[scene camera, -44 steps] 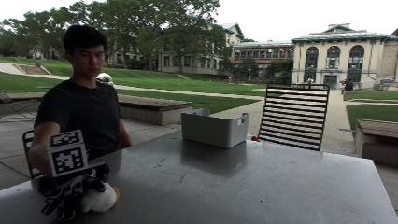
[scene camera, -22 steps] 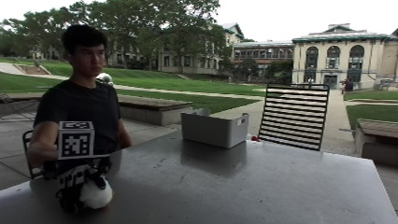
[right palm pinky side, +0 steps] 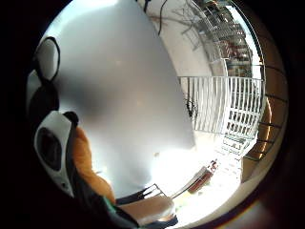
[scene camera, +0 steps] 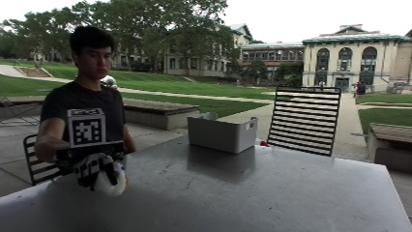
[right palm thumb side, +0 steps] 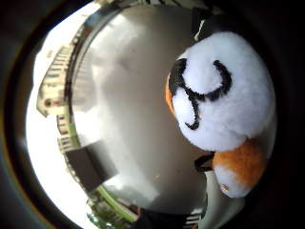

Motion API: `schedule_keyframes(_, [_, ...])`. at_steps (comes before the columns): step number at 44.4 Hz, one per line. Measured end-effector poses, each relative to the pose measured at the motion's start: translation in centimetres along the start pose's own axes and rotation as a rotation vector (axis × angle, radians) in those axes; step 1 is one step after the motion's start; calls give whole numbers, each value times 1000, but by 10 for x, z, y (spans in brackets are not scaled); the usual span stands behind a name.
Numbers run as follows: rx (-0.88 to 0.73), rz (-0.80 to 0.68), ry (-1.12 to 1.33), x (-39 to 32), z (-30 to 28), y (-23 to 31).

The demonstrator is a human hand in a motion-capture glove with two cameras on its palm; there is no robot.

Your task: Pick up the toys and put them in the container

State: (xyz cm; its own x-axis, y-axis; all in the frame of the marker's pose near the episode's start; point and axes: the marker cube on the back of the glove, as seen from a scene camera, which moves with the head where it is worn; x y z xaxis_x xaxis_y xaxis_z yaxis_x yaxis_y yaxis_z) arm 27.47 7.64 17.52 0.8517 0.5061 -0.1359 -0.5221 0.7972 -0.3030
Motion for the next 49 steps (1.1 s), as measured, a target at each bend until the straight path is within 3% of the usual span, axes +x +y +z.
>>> schedule_keyframes(9, [-11, 6, -10, -15, -23, -1])
schedule_keyframes(23, [107, -55, -31, -85, -117, 17])
schedule_keyframes(34, [208, -175, 8, -177, -192, 43])
schedule_keyframes(49, [196, -379, -64, -323, -249, 109])
